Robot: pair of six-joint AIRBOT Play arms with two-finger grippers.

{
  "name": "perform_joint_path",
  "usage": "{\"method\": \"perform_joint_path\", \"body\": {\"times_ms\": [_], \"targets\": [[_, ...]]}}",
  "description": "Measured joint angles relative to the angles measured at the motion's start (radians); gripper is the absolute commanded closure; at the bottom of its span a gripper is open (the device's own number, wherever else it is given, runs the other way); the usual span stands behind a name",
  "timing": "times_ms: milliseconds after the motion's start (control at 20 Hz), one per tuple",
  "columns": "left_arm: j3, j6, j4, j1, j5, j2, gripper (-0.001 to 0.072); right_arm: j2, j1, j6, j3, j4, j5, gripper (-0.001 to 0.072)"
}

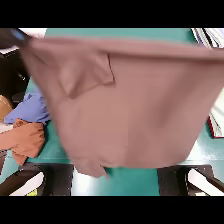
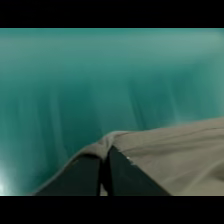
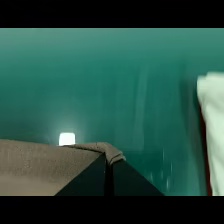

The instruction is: Fold the shirts.

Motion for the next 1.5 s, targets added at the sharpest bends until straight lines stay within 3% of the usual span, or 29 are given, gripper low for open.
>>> {"method": "perform_joint_path", "body": {"times_ms": [300, 450, 700, 950, 1300, 1350, 1400, 1450, 1500], "targets": [[-0.119, 0.062, -0.01, 0.0, 0.122, -0.312, 0.0678, -0.36, 0.158, 0.019, -0.093, -0.166, -0.023, 0.0698], [-0.068, 0.093, -0.014, 0.0, 0.24, -0.439, 0.0678, -0.517, 0.179, 0.029, -0.041, -0.181, -0.09, 0.0698], [0.045, 0.117, 0.006, 0.001, 0.33, -0.545, 0.0678, -0.647, 0.19, 0.047, 0.143, -0.133, -0.14, 0.0698], [0.071, 0.164, 0.032, 0.017, 0.202, -0.566, 0.0678, -0.652, 0.201, 0.05, 0.183, -0.111, -0.103, 0.0698], [-0.077, 0.194, 0.065, 0.029, 0.038, -0.572, 0.0673, -0.5, 0.245, 0.051, -0.185, -0.103, -0.195, 0.069], [-0.103, 0.193, 0.066, 0.029, 0.035, -0.572, 0.0411, -0.479, 0.252, 0.051, -0.236, -0.101, -0.22, 0.0566], [-0.127, 0.186, 0.07, 0.029, 0.032, -0.572, 0.0112, -0.463, 0.257, 0.052, -0.276, -0.1, -0.238, 0.0362], [-0.143, 0.175, 0.074, 0.029, 0.032, -0.572, 0.0119, -0.448, 0.26, 0.052, -0.307, -0.092, -0.252, 0.0332], [-0.155, 0.162, 0.075, 0.03, 0.031, -0.57, 0.021, -0.431, 0.261, 0.052, -0.33, -0.079, -0.266, 0.0332]]}}
